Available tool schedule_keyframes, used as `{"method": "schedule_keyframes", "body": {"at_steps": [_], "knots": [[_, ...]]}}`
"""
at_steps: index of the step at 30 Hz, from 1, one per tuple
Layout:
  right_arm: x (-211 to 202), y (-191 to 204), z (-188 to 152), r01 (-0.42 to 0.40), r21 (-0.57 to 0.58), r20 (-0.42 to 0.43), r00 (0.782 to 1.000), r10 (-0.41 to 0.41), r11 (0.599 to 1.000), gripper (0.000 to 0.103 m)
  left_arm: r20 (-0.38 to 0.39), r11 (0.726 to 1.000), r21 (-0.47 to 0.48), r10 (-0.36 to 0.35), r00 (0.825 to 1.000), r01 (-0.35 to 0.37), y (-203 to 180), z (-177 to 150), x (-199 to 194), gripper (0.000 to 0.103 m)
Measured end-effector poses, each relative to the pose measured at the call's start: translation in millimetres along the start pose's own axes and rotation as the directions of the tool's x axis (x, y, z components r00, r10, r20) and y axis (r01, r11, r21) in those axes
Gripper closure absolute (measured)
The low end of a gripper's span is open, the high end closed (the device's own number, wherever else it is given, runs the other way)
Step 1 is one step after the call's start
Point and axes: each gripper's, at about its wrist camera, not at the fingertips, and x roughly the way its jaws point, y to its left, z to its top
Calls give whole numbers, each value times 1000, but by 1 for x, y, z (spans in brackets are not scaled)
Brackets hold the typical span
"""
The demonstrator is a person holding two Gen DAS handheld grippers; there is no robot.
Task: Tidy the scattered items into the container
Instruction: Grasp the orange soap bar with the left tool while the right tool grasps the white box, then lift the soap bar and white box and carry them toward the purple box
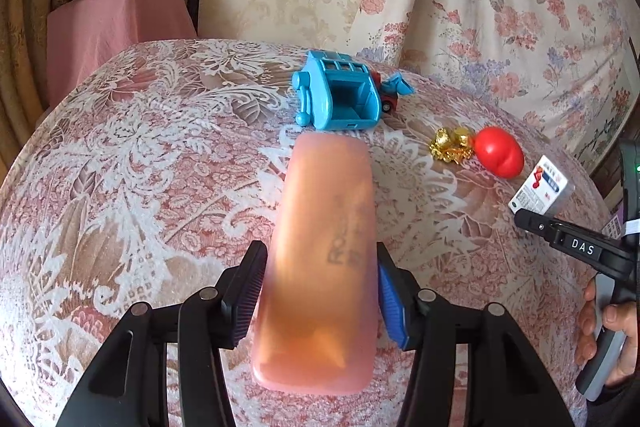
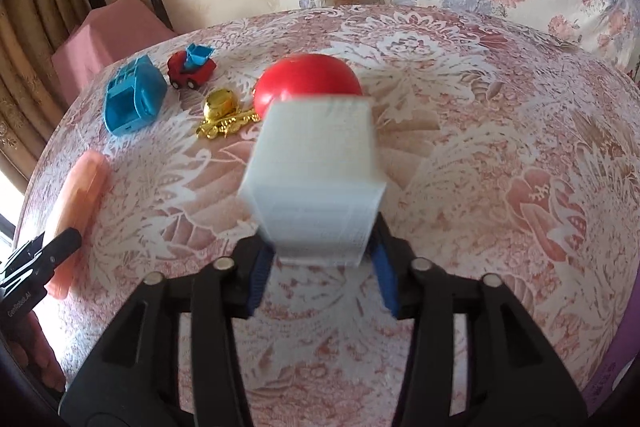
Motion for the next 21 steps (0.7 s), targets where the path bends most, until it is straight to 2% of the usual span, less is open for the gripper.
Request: {"method": "schedule_keyframes", "body": {"at_steps": [2,3,5,13,21], "knots": [[2,0,2,4,4,10,1000,-4,1000,46,1,1000,-2,0,1000,0,0,0,0,50],[3,0,3,7,5,15,1000,-8,1000,46,2,1000,-2,-1,1000,1,0,0,1,54],[4,0,4,8,7,24,1000,-8,1000,60,2,1000,2,6,1000,-6,-1,1,1,54],[-4,-3,-4,-12,34,43,999,10,999,61,10,1000,-1,9,1000,-9,-4,0,-1,55],[-26,2,-34,-47,46,40,998,45,998,61,4,999,-1,-42,999,42,-26,-7,-12,55]]}}
